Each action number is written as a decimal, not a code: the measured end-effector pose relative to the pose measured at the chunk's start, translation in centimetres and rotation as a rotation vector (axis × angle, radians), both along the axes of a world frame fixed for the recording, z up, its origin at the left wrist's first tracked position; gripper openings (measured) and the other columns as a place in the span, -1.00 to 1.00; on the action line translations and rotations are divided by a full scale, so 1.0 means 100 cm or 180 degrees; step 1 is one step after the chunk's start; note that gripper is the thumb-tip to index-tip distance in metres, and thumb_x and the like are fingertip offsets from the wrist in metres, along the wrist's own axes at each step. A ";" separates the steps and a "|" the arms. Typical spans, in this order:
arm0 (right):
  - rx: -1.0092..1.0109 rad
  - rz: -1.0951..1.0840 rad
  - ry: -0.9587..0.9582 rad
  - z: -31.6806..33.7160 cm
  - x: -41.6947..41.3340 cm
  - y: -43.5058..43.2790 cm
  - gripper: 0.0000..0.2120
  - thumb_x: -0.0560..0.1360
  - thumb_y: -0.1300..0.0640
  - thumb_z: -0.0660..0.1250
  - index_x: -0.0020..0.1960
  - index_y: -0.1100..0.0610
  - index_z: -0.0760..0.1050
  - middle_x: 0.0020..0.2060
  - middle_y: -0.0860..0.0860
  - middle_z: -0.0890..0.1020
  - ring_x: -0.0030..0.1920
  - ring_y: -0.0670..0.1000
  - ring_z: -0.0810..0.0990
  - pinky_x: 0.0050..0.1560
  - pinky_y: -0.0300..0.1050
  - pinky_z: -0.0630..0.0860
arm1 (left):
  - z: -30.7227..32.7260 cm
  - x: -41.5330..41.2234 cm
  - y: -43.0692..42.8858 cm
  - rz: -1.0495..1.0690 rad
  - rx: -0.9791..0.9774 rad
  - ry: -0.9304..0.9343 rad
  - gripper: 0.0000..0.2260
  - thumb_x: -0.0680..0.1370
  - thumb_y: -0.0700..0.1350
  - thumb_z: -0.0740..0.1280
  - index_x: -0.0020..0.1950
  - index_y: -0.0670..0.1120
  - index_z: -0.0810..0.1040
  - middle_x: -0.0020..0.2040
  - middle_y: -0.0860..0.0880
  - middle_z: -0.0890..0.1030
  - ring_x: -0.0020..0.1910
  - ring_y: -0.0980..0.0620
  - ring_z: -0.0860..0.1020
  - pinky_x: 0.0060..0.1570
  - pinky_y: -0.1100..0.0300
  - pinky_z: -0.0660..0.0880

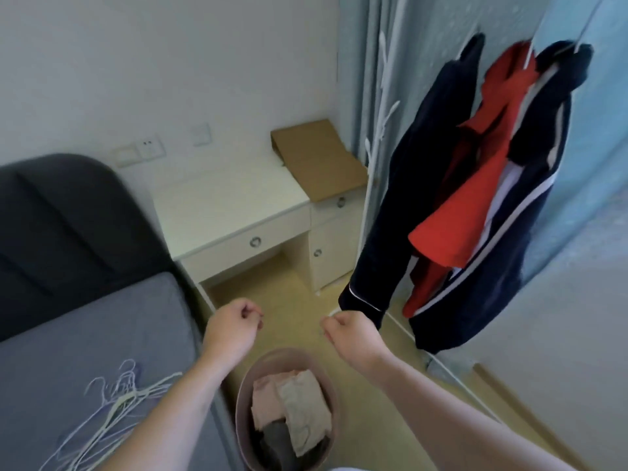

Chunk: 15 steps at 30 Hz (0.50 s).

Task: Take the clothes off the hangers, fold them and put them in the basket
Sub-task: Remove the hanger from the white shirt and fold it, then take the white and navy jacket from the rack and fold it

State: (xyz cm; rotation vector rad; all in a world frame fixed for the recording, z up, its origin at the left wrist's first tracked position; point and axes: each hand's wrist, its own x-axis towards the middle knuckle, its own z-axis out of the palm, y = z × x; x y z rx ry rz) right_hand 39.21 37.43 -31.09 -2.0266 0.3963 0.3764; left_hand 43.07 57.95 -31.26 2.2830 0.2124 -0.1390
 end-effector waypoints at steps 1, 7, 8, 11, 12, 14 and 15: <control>0.0031 -0.0050 -0.0044 0.007 -0.001 -0.002 -0.73 0.50 0.08 0.21 -0.32 0.18 0.31 -0.41 0.08 0.29 -0.40 0.00 0.22 -0.35 -0.15 0.17 | 0.012 0.000 -0.004 -0.0045 0.0052 -0.0090 -0.77 0.56 -0.22 0.25 -0.21 0.03 0.59 -0.29 0.08 0.64 -0.26 0.05 0.58 -0.30 0.20 0.40; 0.0024 0.0178 -0.0435 0.055 -0.018 -0.018 -0.67 0.49 0.07 0.21 -0.32 0.25 0.21 -0.42 0.04 0.22 -0.40 -0.01 0.16 -0.33 -0.12 0.14 | 0.075 -0.003 -0.035 -0.0344 -0.0015 -0.0618 -0.77 0.54 -0.18 0.29 -0.26 0.06 0.61 -0.36 0.01 0.63 -0.42 0.10 0.54 -0.36 0.18 0.41; 0.0043 0.0159 -0.0556 0.063 -0.021 -0.021 -0.66 0.50 0.09 0.21 -0.33 0.22 0.18 -0.43 0.02 0.20 -0.41 -0.02 0.14 -0.35 -0.12 0.12 | 0.083 -0.004 -0.039 -0.0415 -0.0095 -0.0668 -0.77 0.53 -0.17 0.29 -0.26 0.05 0.61 -0.36 -0.01 0.62 -0.46 0.08 0.52 -0.38 0.15 0.40; 0.0076 -0.0059 -0.1062 0.097 -0.023 -0.033 -0.62 0.53 0.11 0.22 -0.34 0.21 0.13 -0.44 0.06 0.19 -0.42 -0.01 0.15 -0.38 -0.11 0.12 | 0.113 -0.005 -0.056 -0.0643 -0.0212 -0.0921 -0.76 0.55 -0.18 0.28 -0.27 0.05 0.60 -0.36 -0.04 0.60 -0.45 0.06 0.50 -0.43 0.20 0.37; 0.0067 -0.0174 -0.1249 0.109 -0.023 -0.038 -0.60 0.54 0.10 0.24 -0.35 0.21 0.13 -0.44 0.06 0.20 -0.42 0.00 0.16 -0.37 -0.10 0.14 | 0.122 -0.006 -0.062 -0.0721 -0.0235 -0.1017 -0.76 0.56 -0.18 0.28 -0.27 0.06 0.60 -0.36 -0.04 0.60 -0.43 0.04 0.51 -0.42 0.22 0.37; -0.0019 -0.0463 -0.1694 0.135 -0.023 -0.051 -0.53 0.58 0.06 0.27 -0.38 0.17 0.13 -0.47 0.03 0.21 -0.43 -0.01 0.19 -0.37 -0.11 0.19 | 0.143 -0.007 -0.075 -0.0891 -0.0326 -0.1196 -0.76 0.55 -0.19 0.29 -0.27 0.05 0.59 -0.35 0.00 0.60 -0.39 0.04 0.52 -0.40 0.17 0.39; -0.0100 -0.0614 -0.1922 0.150 -0.022 -0.060 -0.51 0.59 0.04 0.29 -0.39 0.15 0.13 -0.49 0.01 0.21 -0.44 -0.03 0.20 -0.37 -0.11 0.21 | 0.154 -0.005 -0.082 -0.0984 -0.0380 -0.1255 -0.76 0.54 -0.20 0.29 -0.28 0.05 0.59 -0.35 0.02 0.61 -0.37 0.04 0.52 -0.38 0.15 0.40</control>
